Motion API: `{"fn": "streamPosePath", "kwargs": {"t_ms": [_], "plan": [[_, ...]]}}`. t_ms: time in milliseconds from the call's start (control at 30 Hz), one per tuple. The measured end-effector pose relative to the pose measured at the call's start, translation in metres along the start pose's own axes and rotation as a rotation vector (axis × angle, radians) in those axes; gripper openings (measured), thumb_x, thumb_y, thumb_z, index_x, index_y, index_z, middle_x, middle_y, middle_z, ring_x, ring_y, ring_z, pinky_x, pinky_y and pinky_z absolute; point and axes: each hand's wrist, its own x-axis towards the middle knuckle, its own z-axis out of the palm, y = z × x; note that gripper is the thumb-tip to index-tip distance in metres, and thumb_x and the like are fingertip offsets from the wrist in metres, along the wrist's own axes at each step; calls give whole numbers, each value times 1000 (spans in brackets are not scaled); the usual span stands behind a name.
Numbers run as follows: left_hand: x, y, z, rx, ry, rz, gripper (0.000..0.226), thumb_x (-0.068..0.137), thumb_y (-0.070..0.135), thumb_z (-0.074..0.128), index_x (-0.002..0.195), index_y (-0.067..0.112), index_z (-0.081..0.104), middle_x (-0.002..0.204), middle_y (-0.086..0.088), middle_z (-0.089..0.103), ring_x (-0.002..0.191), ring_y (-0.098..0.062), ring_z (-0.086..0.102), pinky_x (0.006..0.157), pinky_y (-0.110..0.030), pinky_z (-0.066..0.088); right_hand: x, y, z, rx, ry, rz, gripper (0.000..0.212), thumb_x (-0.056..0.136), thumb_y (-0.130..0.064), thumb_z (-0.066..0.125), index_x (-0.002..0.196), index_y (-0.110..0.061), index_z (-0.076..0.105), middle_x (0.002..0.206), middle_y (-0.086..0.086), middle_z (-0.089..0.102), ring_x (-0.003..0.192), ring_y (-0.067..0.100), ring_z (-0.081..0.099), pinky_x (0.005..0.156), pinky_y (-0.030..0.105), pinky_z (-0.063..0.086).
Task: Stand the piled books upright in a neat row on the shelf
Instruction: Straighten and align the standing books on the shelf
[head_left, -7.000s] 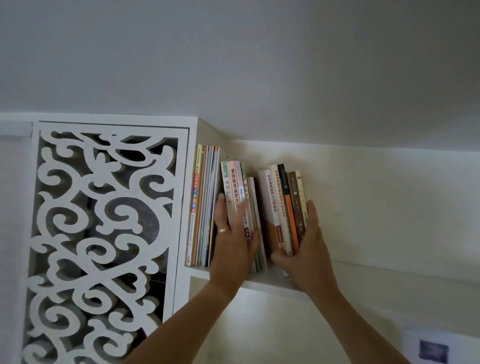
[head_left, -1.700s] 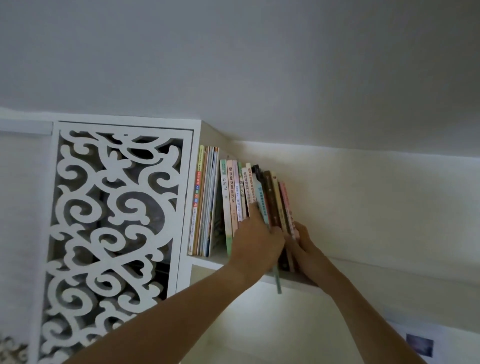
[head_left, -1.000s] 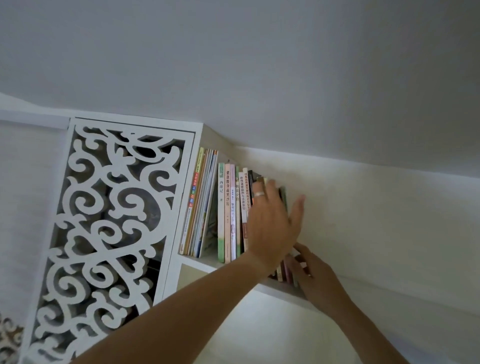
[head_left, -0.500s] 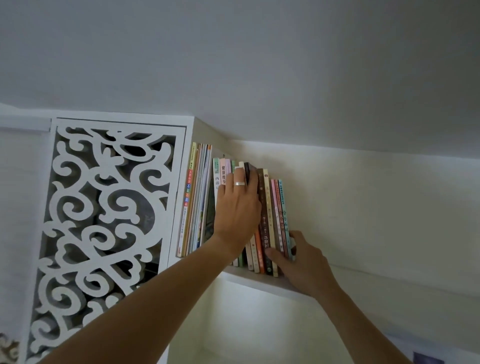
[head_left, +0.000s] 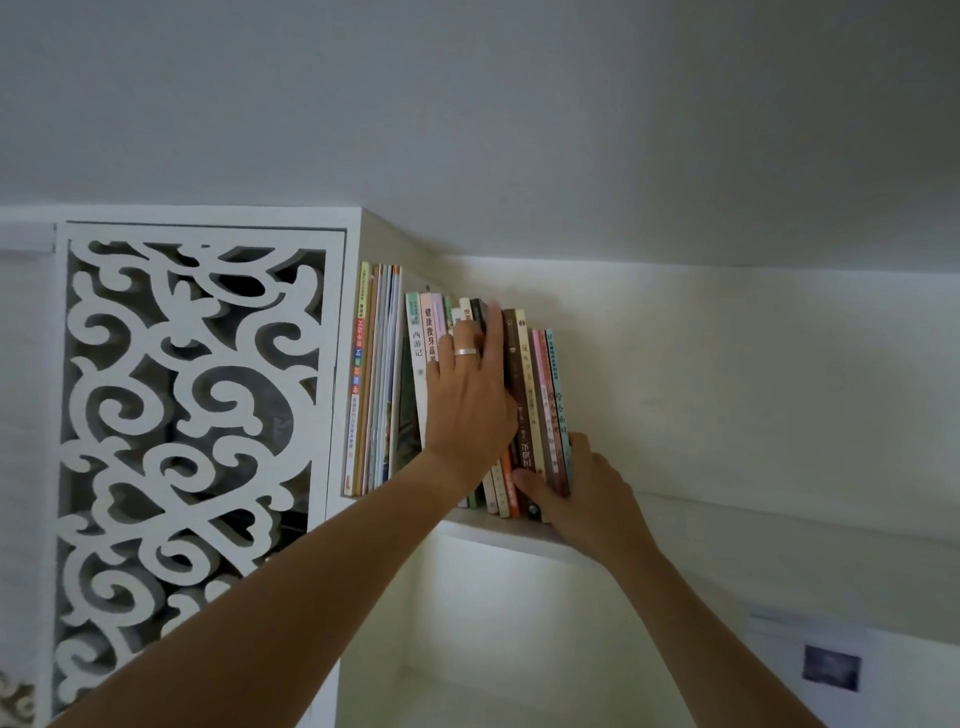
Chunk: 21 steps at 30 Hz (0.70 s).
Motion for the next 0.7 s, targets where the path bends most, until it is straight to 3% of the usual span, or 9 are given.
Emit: {"fn": "streamPosePath", "kwargs": {"t_ms": [67, 167, 333, 500, 600, 700], "plan": [[6, -3, -2, 98, 2, 46, 57, 97, 30, 46, 150, 8, 43, 131, -13, 49, 111, -27, 50, 94, -41, 48, 0, 0, 2, -36, -3, 0, 99, 69, -94, 39, 143, -29, 32, 121, -1, 60, 101, 20, 65, 82, 39, 61], [11, 2, -2, 155, 21, 28, 47, 98, 24, 50, 141, 5, 51, 133, -16, 51, 108, -30, 55, 89, -43, 48, 0, 0, 2, -74, -4, -1, 104, 67, -97, 32, 144, -27, 29, 122, 2, 58, 103, 20, 63, 83, 39, 61], [17, 7, 1, 3, 1, -81, 32, 99, 19, 56, 129, 9, 53, 137, -19, 48, 113, -31, 54, 93, -44, 52, 0, 0, 0, -73, -30, -2, 97, 75, -89, 43, 145, -24, 28, 127, 5, 54, 107, 23, 61, 85, 40, 60], [17, 18, -15, -255, 120, -139, 22, 89, 2, 54, 109, 12, 50, 115, -12, 52, 89, -23, 52, 71, -37, 55, -1, -1, 0, -85, -28, 3, 92, 78, -87, 43, 143, -23, 28, 125, 5, 53, 107, 23, 59, 87, 42, 59], [11, 23, -24, -312, 122, -138, 24, 91, 0, 54, 110, 12, 49, 102, -5, 59, 81, -17, 54, 61, -27, 50, -1, -3, -1, -101, -26, 2, 90, 80, -85, 44, 143, -23, 30, 123, 6, 54, 104, 23, 59, 85, 40, 58], [5, 20, -38, -526, 112, -155, 20, 98, 3, 54, 108, 16, 43, 85, -2, 60, 68, -16, 61, 53, -36, 56, -1, -2, -2, -81, -37, -2, 96, 76, -91, 39, 143, -23, 30, 126, 7, 54, 106, 24, 59, 85, 39, 57]]}}
